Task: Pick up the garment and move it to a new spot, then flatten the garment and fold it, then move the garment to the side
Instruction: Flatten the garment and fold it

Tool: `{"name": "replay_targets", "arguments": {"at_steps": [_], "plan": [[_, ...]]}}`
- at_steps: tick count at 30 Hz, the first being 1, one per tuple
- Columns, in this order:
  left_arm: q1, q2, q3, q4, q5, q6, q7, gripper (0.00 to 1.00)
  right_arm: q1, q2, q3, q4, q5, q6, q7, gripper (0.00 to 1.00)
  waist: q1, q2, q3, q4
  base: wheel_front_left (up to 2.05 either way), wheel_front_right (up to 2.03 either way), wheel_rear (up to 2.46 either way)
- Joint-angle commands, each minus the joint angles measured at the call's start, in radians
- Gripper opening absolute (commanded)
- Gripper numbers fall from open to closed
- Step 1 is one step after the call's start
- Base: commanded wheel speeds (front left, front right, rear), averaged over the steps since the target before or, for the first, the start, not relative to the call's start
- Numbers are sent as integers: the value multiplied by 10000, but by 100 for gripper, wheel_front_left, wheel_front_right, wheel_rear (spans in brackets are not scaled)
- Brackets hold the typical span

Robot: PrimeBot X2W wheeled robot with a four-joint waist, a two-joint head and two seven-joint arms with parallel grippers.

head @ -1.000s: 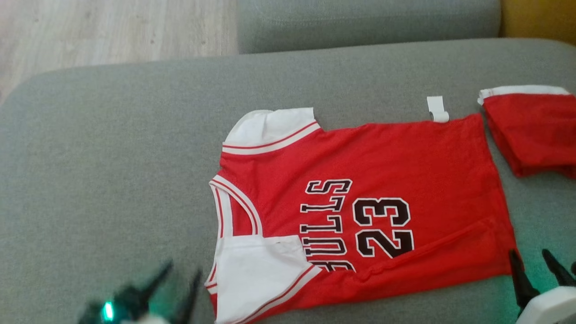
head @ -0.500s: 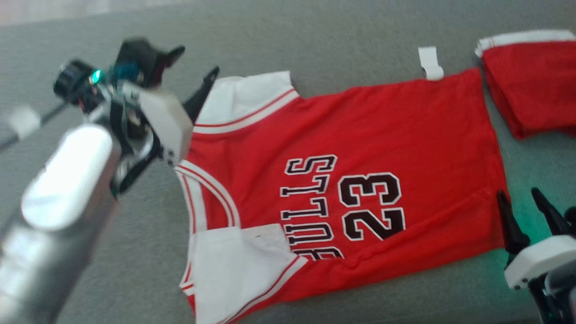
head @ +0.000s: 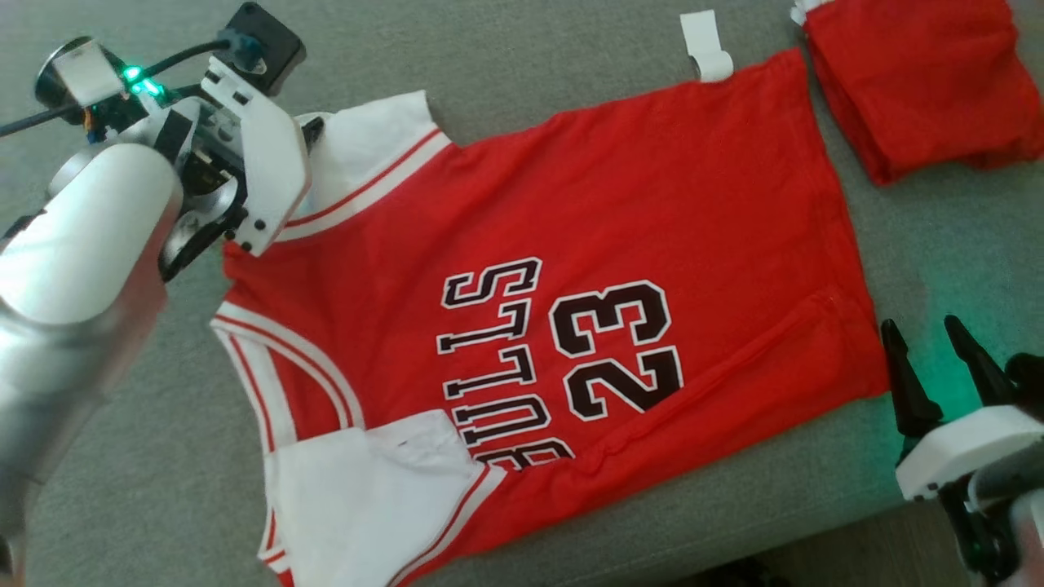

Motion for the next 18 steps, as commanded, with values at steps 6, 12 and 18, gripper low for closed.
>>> {"name": "replay_targets", "arguments": {"at_steps": [6,12,18], "plan": [[-999,652,-472,66,-63,18,204,100,-409,-92,264,-44,137,63,-282,100,-1,0,263,-272,0,0,0],[-1230,926,-1406,-86,-586,18,343,36,-511,-38,273,121,166,63,-447,100,-1,0,329,-373,0,0,0],[-1639,1201,-2072,-277,-883,18,-523,0,-564,14,247,224,165,63,-562,100,-1,0,364,-317,0,0,0]]}}
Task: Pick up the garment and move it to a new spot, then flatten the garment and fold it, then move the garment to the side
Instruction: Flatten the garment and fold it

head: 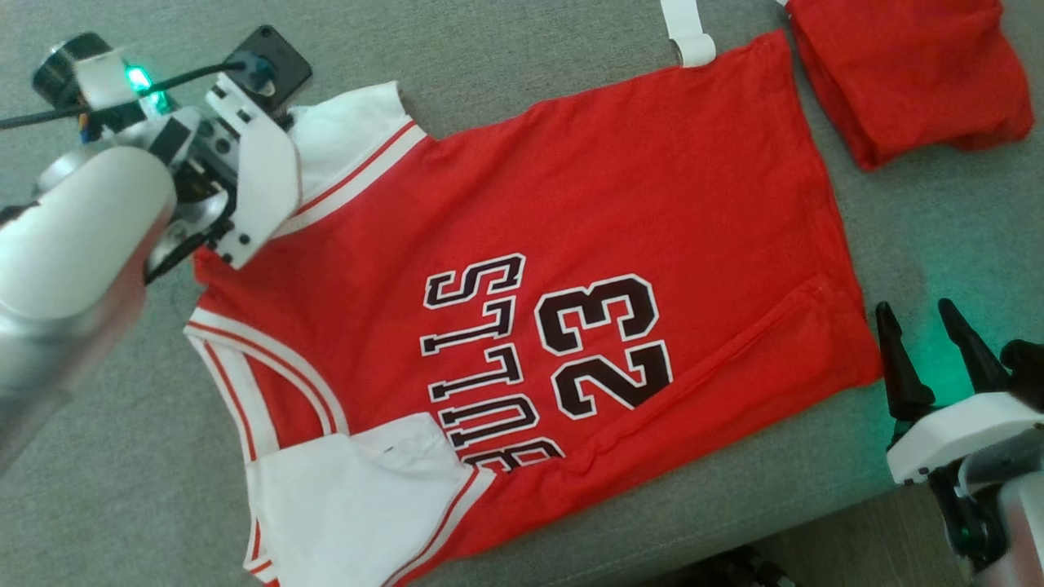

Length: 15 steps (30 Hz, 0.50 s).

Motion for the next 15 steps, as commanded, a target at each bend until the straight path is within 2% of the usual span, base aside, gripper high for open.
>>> {"name": "replay_targets", "arguments": {"at_steps": [1,10,15], "plan": [[-699,420,429,-107,-9,18,-470,0,-78,-149,106,-210,81,63,-140,100,0,0,-17,66,0,0,0],[-643,32,1076,325,-174,440,-2538,0,-255,-366,133,-666,536,63,132,100,0,0,-313,638,0,0,0],[-529,-248,1273,591,-465,564,-2899,0,-812,-918,493,-1186,894,63,827,100,0,0,-443,1057,0,0,0]]}}
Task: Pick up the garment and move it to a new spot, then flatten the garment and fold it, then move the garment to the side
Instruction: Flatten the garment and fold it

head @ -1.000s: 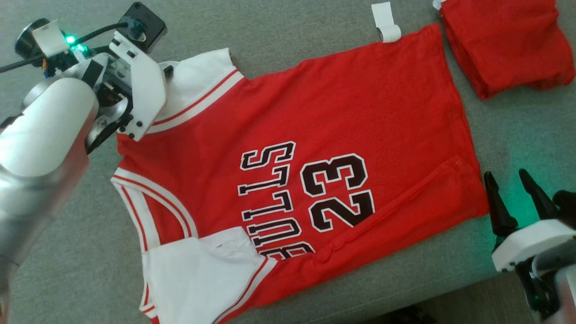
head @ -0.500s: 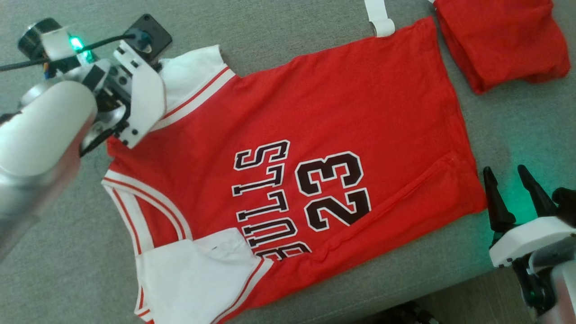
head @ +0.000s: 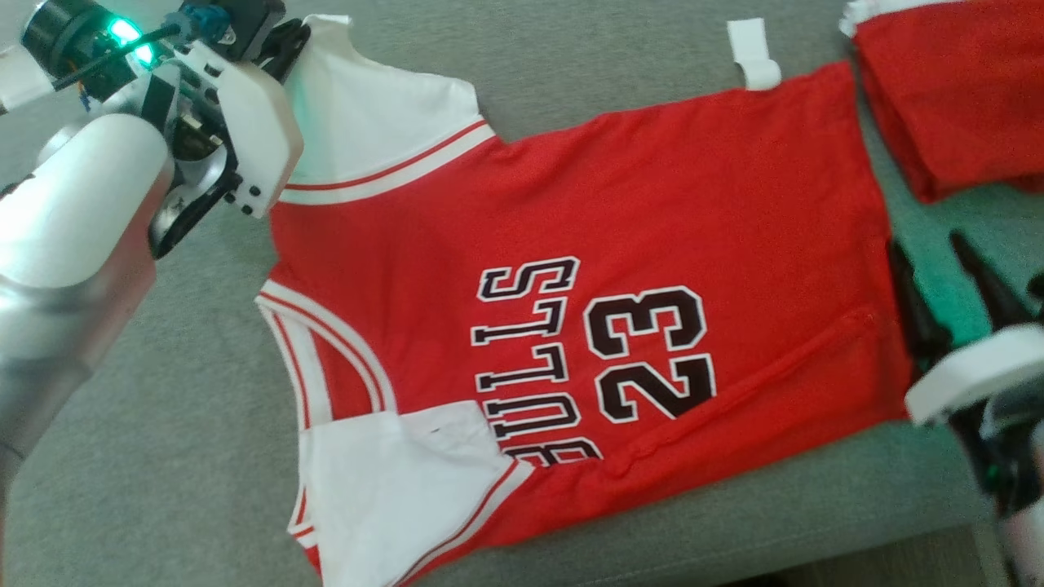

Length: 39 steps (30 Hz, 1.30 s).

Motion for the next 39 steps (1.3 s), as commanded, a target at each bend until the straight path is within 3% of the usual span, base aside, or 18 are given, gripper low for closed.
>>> {"name": "replay_targets", "arguments": {"at_steps": [1,10,18,27,28,29,30,32,33,39], "plan": [[-340,230,563,-75,-93,99,-81,0,-257,-391,149,-375,62,63,93,100,0,0,-67,183,0,0,0],[-362,-95,643,391,-403,72,-201,0,-1722,-812,918,-71,486,63,1135,100,0,0,238,511,0,0,0],[-673,-260,478,601,-275,-78,-410,0,-4026,-1168,1613,1847,1276,63,2577,100,0,0,326,745,0,0,0],[-893,-655,390,976,-404,-221,-685,0,-5448,-1202,1934,3518,1543,63,2843,100,0,0,377,1006,0,0,0],[-917,-693,373,1021,-410,-236,-721,0,-5522,-1209,1987,3631,1545,63,2811,97,0,0,385,1023,0,0,0],[-942,-724,354,1064,-413,-250,-754,0,-5592,-1217,2037,3740,1544,63,2771,76,0,0,396,1038,0,0,0],[-973,-747,334,1108,-411,-263,-784,0,-5662,-1212,2087,3829,1562,63,2712,47,0,0,407,1046,0,0,0],[-1030,-775,309,1201,-419,-286,-847,0,-5793,-1227,2220,3960,1578,63,2543,9,0,0,433,1052,0,0,0],[-1055,-779,294,1250,-419,-297,-879,0,-5845,-1241,2293,4023,1584,63,2471,0,0,0,445,1052,0,0,0],[-1225,-710,244,1481,-357,-340,-1222,0,-6219,-1280,2515,4335,1784,63,1806,0,0,0,541,1025,0,0,0]]}}
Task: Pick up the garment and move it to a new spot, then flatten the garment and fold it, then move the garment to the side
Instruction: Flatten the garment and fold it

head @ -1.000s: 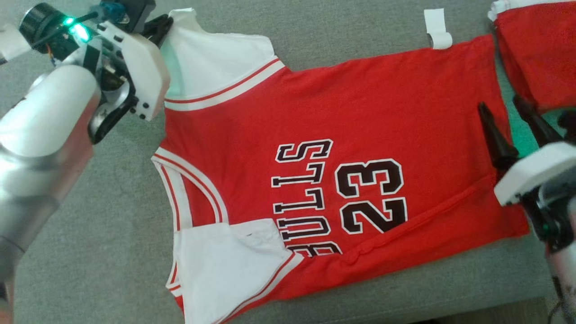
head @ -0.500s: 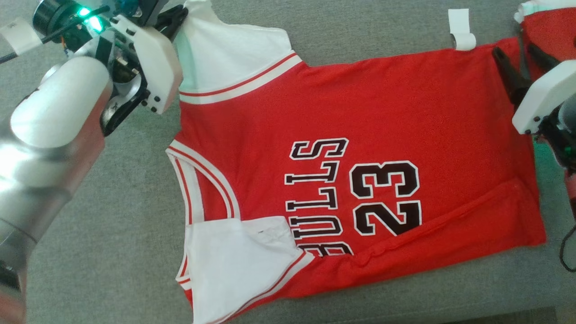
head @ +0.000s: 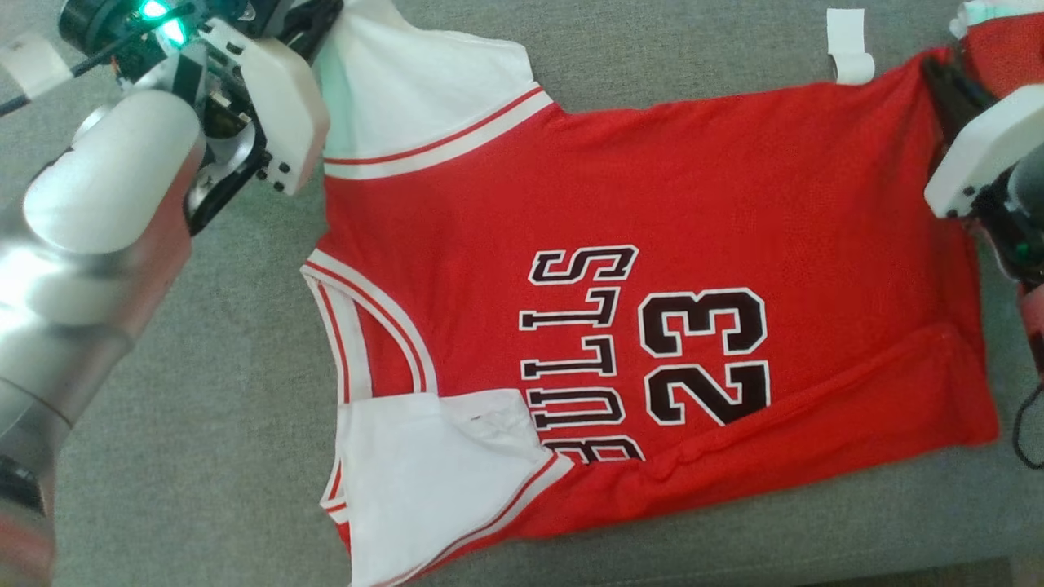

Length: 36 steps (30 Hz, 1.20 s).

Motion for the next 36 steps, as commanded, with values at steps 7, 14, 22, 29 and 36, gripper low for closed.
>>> {"name": "replay_targets", "arguments": {"at_steps": [7,14,22,29,36], "plan": [[-1230,400,581,32,423,291,-1479,0,-826,-186,-140,-37,630,63,-1130,0,0,0,49,-2,0,0,0],[-1024,191,812,127,292,496,-2507,0,-647,-573,49,63,1215,63,-1315,0,0,0,-280,245,0,0,0],[715,604,924,-738,-296,736,-3146,0,545,-957,174,-97,1811,63,-1496,0,0,0,-1161,528,0,0,0],[2655,1426,859,-2624,-703,1385,-3279,0,2112,-1200,25,-605,2118,63,-1586,0,0,0,-1879,704,0,0,0],[4648,2384,504,-5138,-846,2489,-2997,0,3963,-1431,-528,-1474,2038,63,-1646,0,0,0,-2294,809,0,0,0]]}}
